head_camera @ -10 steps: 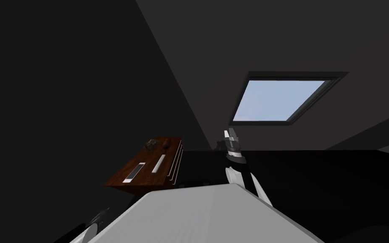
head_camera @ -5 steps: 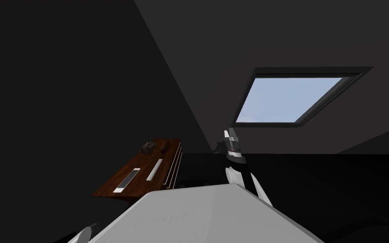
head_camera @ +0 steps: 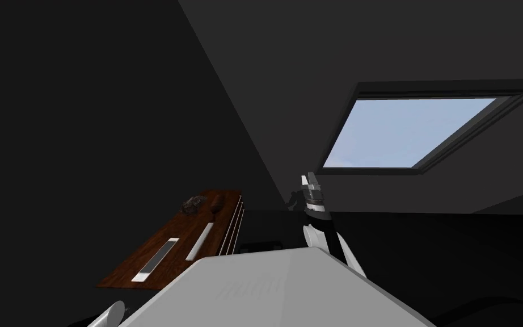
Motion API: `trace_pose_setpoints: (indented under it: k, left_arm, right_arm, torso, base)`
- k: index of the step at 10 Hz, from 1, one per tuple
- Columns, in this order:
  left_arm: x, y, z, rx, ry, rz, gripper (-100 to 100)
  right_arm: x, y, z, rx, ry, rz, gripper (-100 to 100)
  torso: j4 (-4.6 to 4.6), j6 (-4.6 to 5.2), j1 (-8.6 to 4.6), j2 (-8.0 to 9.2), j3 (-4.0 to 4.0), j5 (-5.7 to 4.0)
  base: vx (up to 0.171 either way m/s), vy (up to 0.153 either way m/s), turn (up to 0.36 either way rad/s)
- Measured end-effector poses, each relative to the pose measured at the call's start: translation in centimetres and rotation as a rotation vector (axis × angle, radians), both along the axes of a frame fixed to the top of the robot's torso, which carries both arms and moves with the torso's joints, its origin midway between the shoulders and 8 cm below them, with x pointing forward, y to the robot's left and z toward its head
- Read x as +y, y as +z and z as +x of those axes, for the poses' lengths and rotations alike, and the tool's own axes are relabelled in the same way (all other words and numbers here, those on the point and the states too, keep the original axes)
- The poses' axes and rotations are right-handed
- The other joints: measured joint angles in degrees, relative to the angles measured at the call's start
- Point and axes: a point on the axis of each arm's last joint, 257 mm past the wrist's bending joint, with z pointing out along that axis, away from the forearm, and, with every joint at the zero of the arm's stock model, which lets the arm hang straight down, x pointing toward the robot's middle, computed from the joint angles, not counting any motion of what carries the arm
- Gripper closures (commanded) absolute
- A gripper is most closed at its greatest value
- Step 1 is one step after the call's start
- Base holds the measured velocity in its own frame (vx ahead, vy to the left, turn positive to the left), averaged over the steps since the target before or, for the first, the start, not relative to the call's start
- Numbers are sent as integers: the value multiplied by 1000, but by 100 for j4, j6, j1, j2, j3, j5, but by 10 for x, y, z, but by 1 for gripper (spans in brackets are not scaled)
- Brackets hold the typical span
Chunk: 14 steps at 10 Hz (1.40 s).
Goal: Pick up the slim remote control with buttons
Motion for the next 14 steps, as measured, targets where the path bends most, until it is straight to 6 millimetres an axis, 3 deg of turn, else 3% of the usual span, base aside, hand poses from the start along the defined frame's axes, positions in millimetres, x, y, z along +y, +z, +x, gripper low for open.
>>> trace_pose_setpoints:
  k: [6,10,14]
  left_arm:
    - [-26,-15,5,27,100,-116,-100]
    - [-57,-23,30,33,133,-204,-100]
    - [-74,-29,47,34,132,-247,-100]
  right_arm:
    - [0,0,0,0,0,0,0]
    - [0,0,0,0,0,0,0]
    - [0,0,0,0,0,0,0]
  torso:
    - [0,1,3,-4,-1,1]
    - [-2,1,0,-9,-5,0]
    - [2,0,18,12,6,3]
  base:
    - [151,-5,9]
    - [155,-6,-5]
    - [98,47,-11]
